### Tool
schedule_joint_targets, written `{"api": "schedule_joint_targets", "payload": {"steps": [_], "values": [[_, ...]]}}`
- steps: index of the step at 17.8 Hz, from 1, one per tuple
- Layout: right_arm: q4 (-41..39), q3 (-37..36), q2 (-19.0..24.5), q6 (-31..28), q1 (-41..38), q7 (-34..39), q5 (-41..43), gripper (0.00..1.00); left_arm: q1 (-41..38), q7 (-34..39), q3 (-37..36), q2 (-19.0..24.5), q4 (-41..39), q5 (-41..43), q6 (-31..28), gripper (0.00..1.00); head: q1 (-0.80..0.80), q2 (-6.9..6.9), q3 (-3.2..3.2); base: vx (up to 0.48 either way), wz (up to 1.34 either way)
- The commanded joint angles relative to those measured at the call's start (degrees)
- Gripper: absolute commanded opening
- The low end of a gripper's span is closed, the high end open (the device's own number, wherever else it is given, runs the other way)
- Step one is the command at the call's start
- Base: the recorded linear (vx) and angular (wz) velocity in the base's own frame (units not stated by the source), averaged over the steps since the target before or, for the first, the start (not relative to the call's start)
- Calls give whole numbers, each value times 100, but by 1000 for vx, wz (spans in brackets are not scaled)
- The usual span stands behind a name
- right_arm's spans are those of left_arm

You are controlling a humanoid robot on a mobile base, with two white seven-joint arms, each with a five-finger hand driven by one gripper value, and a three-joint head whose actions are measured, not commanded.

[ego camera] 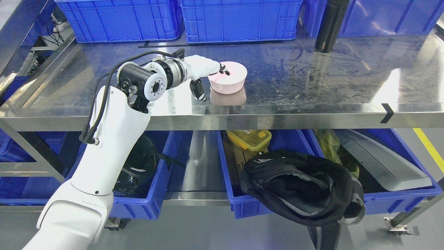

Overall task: Stack pink IKEA bowl on shelf middle layer
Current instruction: 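Hook the left hand fingers over the pink bowl's rim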

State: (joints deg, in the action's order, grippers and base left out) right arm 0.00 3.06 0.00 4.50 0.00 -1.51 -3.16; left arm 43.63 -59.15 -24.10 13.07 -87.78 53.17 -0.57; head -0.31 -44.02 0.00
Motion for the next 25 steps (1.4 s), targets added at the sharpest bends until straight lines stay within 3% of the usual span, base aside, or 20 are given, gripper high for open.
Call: {"api": "schedule_joint_targets", "payload": {"steps": [1,17,25], "values": [[-100,2,-100,24,-132,1,0,100,303,-17,-261,-323,463,141,-13,77,0,0,0,0,0],[-100,2,-100,24,-132,1,0,100,435,-114,-279,-490,1157,300,-4,66,0,0,0,0,0],[-100,2,-100,24,-132,1,0,100,576,-70,-191,-683,1676,300,162,48,0,0,0,0,0]]}}
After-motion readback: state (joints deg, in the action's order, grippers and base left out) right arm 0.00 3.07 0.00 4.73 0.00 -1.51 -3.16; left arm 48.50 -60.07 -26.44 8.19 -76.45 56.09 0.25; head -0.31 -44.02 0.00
